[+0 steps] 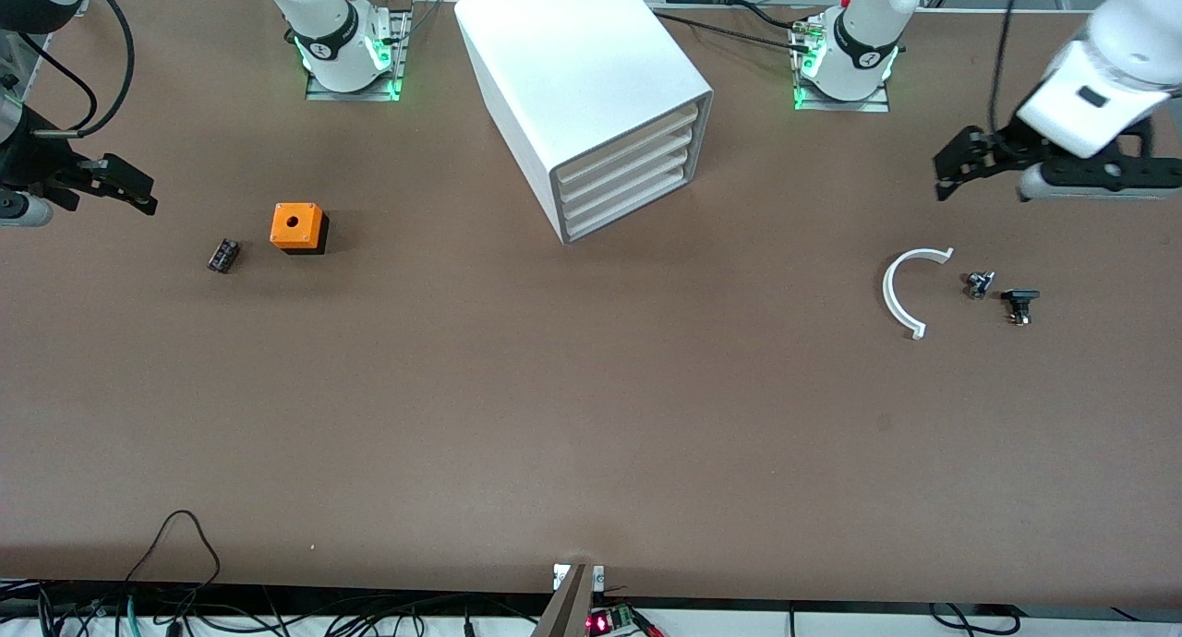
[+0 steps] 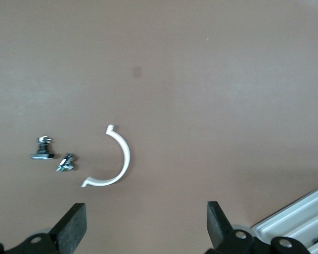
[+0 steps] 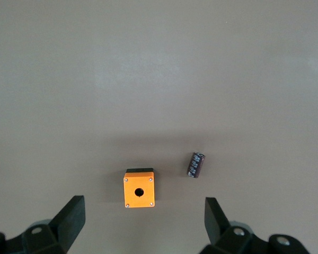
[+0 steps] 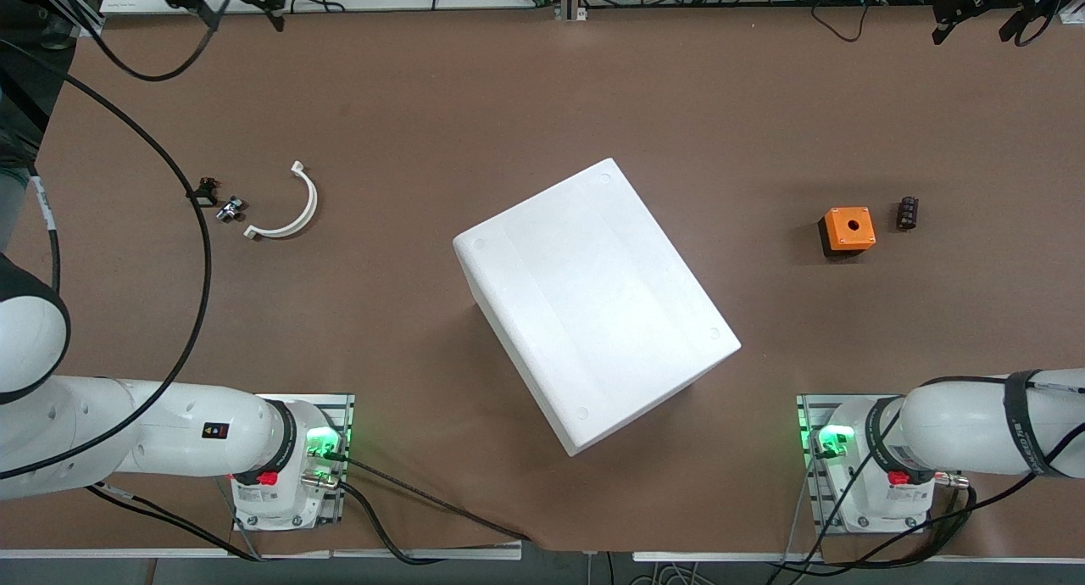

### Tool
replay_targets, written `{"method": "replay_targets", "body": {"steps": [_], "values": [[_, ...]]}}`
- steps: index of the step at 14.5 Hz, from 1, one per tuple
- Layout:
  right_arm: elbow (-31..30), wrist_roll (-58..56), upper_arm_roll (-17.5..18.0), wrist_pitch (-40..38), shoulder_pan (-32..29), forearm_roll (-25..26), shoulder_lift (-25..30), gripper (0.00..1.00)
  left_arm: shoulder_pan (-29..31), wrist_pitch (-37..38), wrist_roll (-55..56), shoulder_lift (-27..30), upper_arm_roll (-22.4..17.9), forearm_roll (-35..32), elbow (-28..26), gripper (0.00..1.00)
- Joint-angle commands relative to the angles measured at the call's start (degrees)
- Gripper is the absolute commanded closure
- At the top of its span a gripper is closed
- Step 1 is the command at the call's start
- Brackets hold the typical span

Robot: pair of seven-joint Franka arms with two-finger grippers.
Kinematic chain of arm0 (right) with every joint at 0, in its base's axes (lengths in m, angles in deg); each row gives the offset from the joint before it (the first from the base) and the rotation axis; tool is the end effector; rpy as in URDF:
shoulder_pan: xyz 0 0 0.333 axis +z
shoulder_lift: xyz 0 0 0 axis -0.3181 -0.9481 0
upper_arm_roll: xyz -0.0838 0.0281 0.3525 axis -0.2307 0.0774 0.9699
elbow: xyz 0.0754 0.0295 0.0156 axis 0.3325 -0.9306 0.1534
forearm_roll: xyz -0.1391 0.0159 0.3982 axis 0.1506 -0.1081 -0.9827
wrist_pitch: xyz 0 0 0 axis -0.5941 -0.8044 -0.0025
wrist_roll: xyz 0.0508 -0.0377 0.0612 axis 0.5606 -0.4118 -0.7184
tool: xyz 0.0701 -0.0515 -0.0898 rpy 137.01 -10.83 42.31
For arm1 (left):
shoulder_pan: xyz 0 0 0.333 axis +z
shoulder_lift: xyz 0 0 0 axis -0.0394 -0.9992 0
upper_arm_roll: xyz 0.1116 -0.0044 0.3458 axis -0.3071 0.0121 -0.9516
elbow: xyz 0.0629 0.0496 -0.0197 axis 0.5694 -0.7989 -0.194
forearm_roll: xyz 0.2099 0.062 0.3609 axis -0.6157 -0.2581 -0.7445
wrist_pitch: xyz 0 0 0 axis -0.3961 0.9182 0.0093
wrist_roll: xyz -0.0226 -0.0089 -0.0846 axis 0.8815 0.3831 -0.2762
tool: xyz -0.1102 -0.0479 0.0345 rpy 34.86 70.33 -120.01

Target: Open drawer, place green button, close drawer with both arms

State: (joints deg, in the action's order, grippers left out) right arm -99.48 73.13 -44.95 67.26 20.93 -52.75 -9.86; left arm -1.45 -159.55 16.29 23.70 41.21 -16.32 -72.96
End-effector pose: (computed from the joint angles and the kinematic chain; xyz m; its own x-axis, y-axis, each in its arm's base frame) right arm 0.5650 -0.0436 0.5847 0.9997 -0.0240 0.0054 -0.0243 -0.9980 0.0585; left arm 0.5525 -0.0566 0.6359 0.9992 -0.0283 0.0296 -0.0282 -0.9996 -0.0054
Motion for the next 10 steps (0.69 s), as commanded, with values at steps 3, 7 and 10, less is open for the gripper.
{"method": "replay_targets", "body": {"steps": [3,7,10], "values": [[0.7,-0.7,0.2,-0.1,-0.4,-1.0,-0.2,0.00,-0.7,2.6,-7.7,-1.7,-4.3,0.1,2.1,0.00],[0.7,-0.7,0.2,-0.1,-0.4,-1.0,-0.2,0.00,-0.9,2.7,-9.3,-2.3,-4.7,0.2,2.2,0.00],[1.0,-0.7,0.2,-0.5,-0.4,-0.9,-0.2,0.00,-0.9,2.7,-9.3,-2.4,-4.7,0.2,2.2,0.00]]}}
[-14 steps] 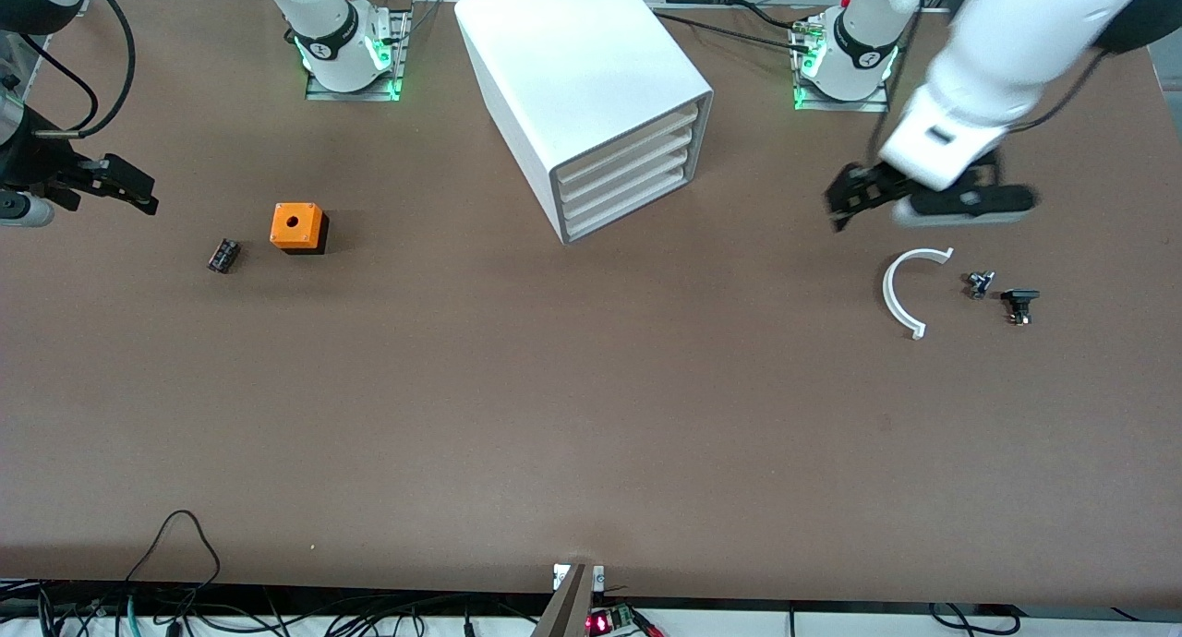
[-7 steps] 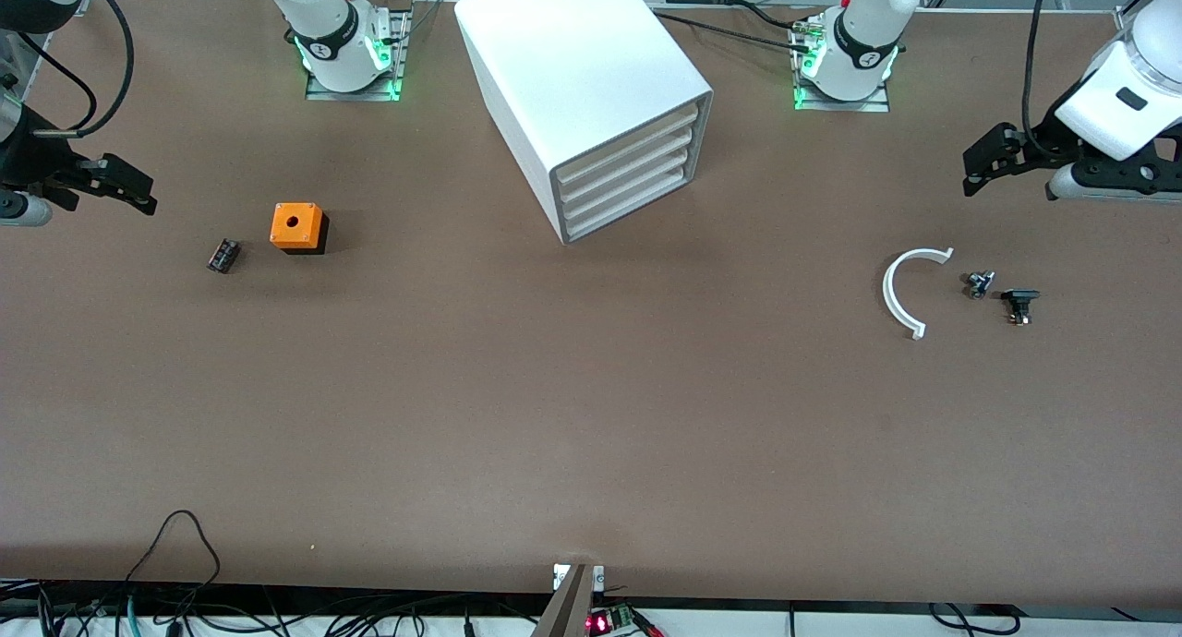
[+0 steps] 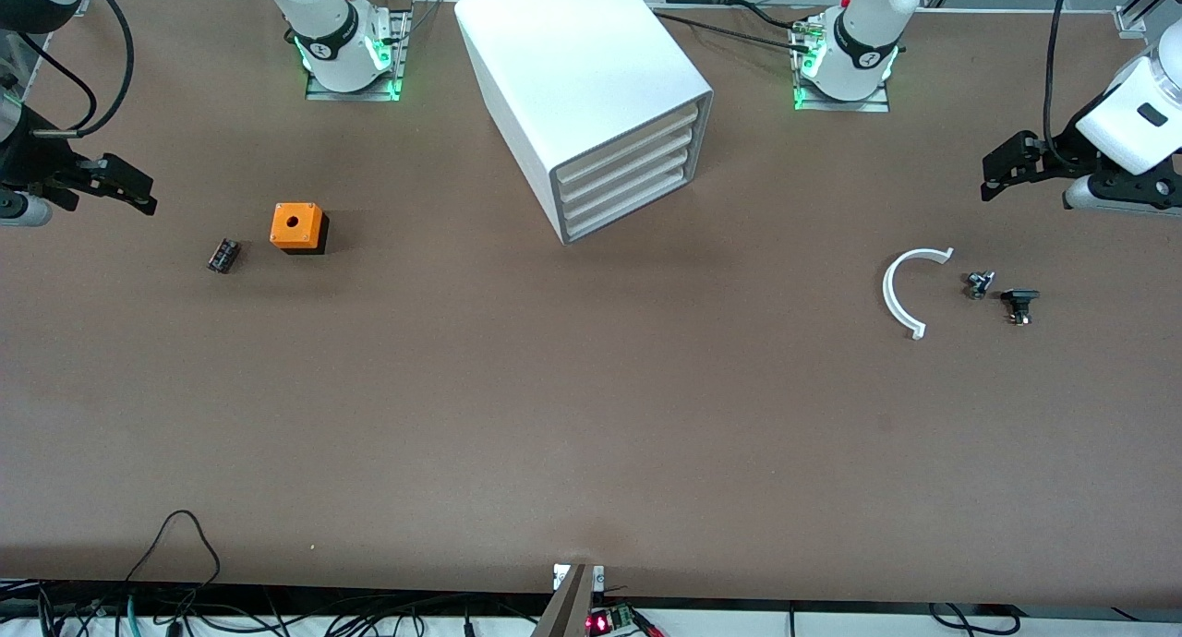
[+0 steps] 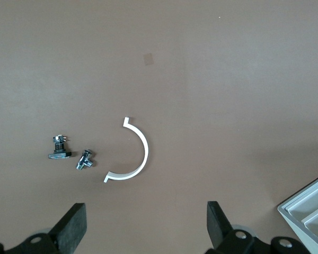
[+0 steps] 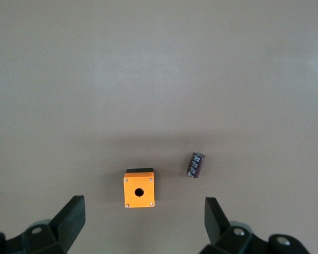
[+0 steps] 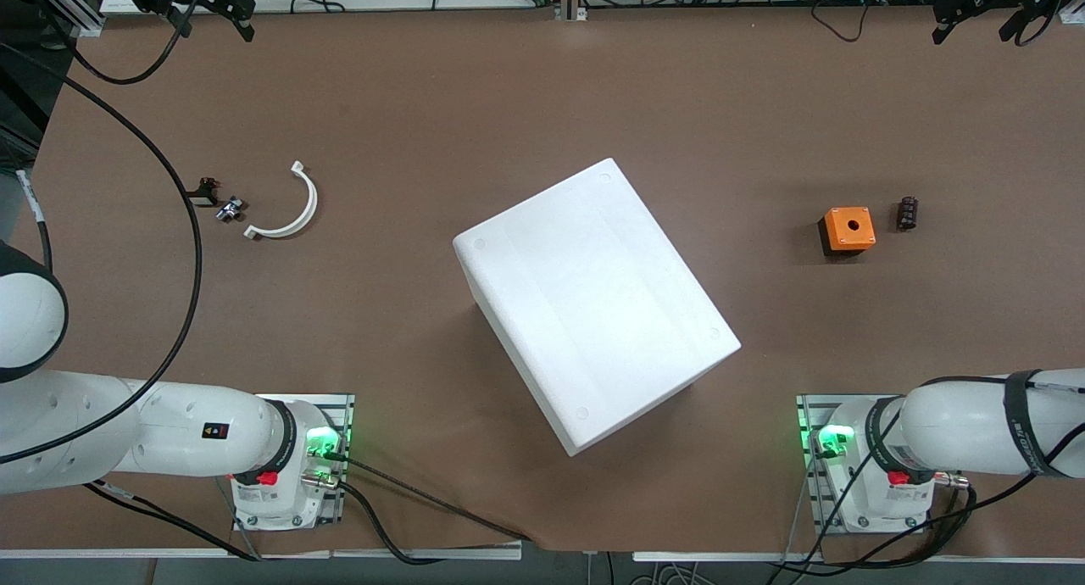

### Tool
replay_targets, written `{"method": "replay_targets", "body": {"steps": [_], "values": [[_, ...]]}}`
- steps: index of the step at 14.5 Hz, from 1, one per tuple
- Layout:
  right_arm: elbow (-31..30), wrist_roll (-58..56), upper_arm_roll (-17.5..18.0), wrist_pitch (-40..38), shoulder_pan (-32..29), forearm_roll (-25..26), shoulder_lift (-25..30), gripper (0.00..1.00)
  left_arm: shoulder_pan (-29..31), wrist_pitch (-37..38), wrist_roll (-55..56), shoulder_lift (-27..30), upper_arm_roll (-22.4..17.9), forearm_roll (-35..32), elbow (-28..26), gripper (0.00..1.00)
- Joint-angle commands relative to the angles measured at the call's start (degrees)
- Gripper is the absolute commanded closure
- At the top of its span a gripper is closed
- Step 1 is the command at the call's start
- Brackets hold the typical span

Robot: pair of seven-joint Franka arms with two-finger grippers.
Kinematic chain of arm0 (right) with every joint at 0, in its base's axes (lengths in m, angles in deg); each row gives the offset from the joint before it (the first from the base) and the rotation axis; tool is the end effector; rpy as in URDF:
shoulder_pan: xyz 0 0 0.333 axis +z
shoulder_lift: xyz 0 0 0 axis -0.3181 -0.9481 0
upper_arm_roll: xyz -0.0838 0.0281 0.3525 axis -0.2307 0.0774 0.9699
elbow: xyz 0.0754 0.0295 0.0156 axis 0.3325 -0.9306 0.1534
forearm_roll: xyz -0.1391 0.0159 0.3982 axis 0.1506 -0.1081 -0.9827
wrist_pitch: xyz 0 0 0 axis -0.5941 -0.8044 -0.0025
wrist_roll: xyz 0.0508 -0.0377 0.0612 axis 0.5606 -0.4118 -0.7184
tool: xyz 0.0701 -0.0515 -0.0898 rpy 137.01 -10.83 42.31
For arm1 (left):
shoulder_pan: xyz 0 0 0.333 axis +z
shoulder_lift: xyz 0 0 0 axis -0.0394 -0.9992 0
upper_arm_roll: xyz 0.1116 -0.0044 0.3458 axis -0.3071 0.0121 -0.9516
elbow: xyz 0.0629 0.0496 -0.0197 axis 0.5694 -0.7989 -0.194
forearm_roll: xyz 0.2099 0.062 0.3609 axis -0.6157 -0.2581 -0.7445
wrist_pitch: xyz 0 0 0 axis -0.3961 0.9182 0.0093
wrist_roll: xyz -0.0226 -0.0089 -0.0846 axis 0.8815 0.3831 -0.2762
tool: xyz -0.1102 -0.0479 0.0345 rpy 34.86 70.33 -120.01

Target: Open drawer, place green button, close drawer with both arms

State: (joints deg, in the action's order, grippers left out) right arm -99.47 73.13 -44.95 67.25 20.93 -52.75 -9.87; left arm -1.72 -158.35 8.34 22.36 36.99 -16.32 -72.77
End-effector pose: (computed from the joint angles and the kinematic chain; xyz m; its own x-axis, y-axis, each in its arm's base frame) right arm 0.5651 -0.0436 0.5847 0.9997 -0.0240 0.0052 -0.0243 -0.9980 0.0585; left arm 0.5598 -0.0168 0.6227 0.9951 -0.0982 -0.0119 -0.0982 -0.9952 -0.0002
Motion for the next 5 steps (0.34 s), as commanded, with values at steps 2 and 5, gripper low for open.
{"method": "replay_targets", "body": {"steps": [2,5], "values": [[1.8,-0.7,0.4,-1.8,0.0,-0.9,-0.3,0.00,-0.6,1.5,-1.2,-1.0,-0.5,0.2,2.1,0.00],[5.0,-0.9,0.4,-1.9,0.0,-0.6,-1.6,0.00,-0.6,1.5,-1.3,-1.0,-0.4,0.2,2.1,0.00]]}}
